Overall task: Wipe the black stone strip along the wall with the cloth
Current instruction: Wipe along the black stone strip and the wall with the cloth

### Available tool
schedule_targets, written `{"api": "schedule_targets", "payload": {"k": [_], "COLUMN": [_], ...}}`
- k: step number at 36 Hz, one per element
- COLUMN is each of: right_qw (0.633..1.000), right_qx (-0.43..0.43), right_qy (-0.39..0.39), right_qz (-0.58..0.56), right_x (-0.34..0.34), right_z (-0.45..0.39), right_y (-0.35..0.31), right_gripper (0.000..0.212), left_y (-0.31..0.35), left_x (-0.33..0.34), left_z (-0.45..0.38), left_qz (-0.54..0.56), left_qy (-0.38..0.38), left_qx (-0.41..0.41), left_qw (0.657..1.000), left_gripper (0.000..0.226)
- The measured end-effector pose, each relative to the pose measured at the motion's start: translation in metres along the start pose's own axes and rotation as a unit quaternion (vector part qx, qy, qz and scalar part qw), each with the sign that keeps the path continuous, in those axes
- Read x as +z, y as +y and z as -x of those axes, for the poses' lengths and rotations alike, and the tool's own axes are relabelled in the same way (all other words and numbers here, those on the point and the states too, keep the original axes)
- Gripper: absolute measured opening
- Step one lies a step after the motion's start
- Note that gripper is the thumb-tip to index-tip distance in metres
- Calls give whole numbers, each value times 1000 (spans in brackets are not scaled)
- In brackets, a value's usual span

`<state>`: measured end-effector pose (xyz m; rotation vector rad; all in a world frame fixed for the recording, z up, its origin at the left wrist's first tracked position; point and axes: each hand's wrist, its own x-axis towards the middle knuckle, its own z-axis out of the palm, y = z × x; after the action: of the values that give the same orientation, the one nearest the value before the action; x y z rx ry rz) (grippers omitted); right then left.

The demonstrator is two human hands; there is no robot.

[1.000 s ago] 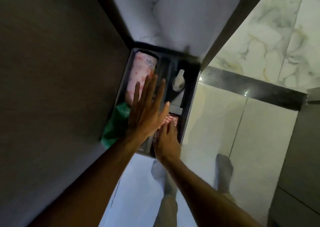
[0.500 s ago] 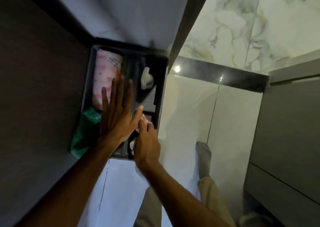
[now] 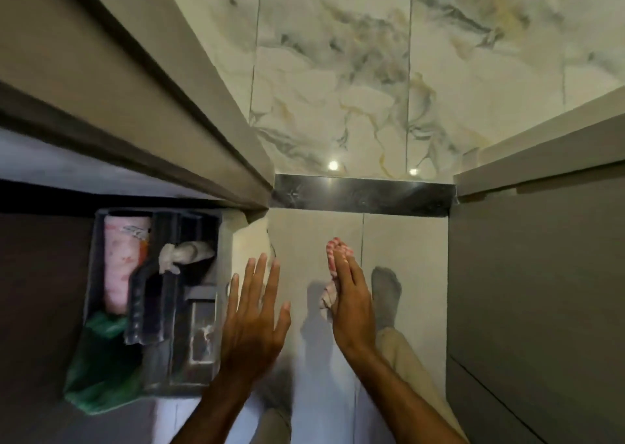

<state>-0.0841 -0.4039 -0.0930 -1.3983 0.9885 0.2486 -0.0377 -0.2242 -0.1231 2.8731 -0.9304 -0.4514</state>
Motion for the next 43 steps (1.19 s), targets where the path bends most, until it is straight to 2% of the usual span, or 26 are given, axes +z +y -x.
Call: {"api": "schedule_targets", "payload": {"k": [2,4,10,14,18,21,22,24,25,29,32,36,39,41,43], "right_qw": [999,997,999,997,997,991,976,902,873,849,825,765,699,693,718], "right_qx": [8,10,-35,-68,-45,-57,-77,-136,-165,-256,-325,-406,-456,-461,-442], "right_qy": [9,25,19,31,47,90,103,108,109,157,172,39,-65,-55,11], "right_qz": [-41,-68,-7,5,-32,75,175,395,447,434,430,499,547,552,538], "right_x": [-18,-31,-50,-39,-19,-6,-3,5,9,30,68,113,93,60,35], "right_z": [-37,-77,-202,-274,-339,-378,-390,-412,-422,-458,-480,-477,-449,-433,-431], "right_y": [13,35,129,178,216,235,240,252,254,241,219,215,246,269,275], "right_gripper": [59,54,51,50,49,48,56,72,73,71,64,63,65,63,62], "left_y": [26,46,62,46,18,-9,-16,-24,-25,-32,-36,-36,-38,-38,-39], "left_x": [33,75,221,303,366,400,409,422,427,450,458,460,457,457,460], "left_z": [-27,-52,-107,-136,-154,-170,-176,-187,-191,-189,-188,-184,-179,-178,-178], "left_qz": [25,37,2,27,-2,-17,-20,-25,-21,2,14,21,4,-16,-4], "left_qy": [-30,-54,-150,-107,-109,-101,-96,-78,-57,55,94,118,99,79,83], "left_qx": [-44,-68,-85,-94,-100,-120,-130,-146,-149,-134,-142,-172,-193,-198,-195], "left_qw": [998,995,985,989,989,987,987,986,987,989,985,978,976,977,977], "left_gripper": [64,67,73,75,77,80,80,78,78,73,74,75,78,82,84]}}
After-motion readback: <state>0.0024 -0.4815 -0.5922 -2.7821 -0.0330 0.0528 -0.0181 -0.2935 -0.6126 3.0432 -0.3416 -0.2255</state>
